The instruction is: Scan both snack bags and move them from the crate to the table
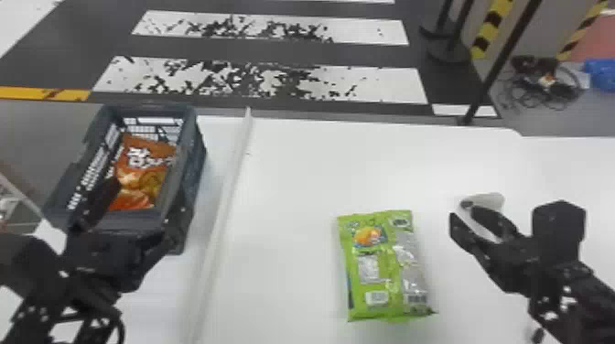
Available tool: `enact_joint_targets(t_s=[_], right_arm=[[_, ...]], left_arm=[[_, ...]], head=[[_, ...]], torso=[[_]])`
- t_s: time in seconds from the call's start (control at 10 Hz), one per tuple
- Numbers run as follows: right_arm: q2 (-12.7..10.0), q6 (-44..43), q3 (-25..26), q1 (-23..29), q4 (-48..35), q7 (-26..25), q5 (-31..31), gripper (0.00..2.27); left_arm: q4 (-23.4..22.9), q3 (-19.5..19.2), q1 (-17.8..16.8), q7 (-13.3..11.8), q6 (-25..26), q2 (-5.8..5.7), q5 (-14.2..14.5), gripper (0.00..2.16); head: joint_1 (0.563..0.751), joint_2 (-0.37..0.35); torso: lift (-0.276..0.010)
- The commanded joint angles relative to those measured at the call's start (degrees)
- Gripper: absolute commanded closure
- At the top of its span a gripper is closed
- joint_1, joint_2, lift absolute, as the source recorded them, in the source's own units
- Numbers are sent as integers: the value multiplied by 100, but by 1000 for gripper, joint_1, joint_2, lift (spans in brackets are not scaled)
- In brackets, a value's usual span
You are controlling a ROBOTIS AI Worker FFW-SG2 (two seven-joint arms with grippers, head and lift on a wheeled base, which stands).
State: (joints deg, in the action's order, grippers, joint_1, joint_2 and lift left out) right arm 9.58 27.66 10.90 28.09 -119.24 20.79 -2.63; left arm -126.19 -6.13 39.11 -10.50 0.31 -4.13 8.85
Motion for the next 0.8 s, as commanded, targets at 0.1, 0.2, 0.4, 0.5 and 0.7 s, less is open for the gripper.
enact_joint_targets(t_s=[0.1,0.2,0.4,0.5,0.7], right_arm=[[53,-10,413,-58,278,48,8,80],[132,-10,422,-163,498,48,8,80],[299,-28,413,-497,1016,48,8,80],[431,-28,404,-743,1350,66,8,83],[668,-28,316,-1218,2001,92,17,147]], left_arm=[[156,16,-79,-40,-70,9,29,80],[218,33,-105,-67,-88,18,47,80],[271,42,-123,-67,-105,26,64,80],[288,42,-132,-67,-105,18,64,80],[332,42,-141,-67,-140,26,64,80]], head=[[695,-109],[695,-124],[695,-160],[695,-172],[695,-196]], torso=[[-88],[-88],[-88],[-88],[-88]])
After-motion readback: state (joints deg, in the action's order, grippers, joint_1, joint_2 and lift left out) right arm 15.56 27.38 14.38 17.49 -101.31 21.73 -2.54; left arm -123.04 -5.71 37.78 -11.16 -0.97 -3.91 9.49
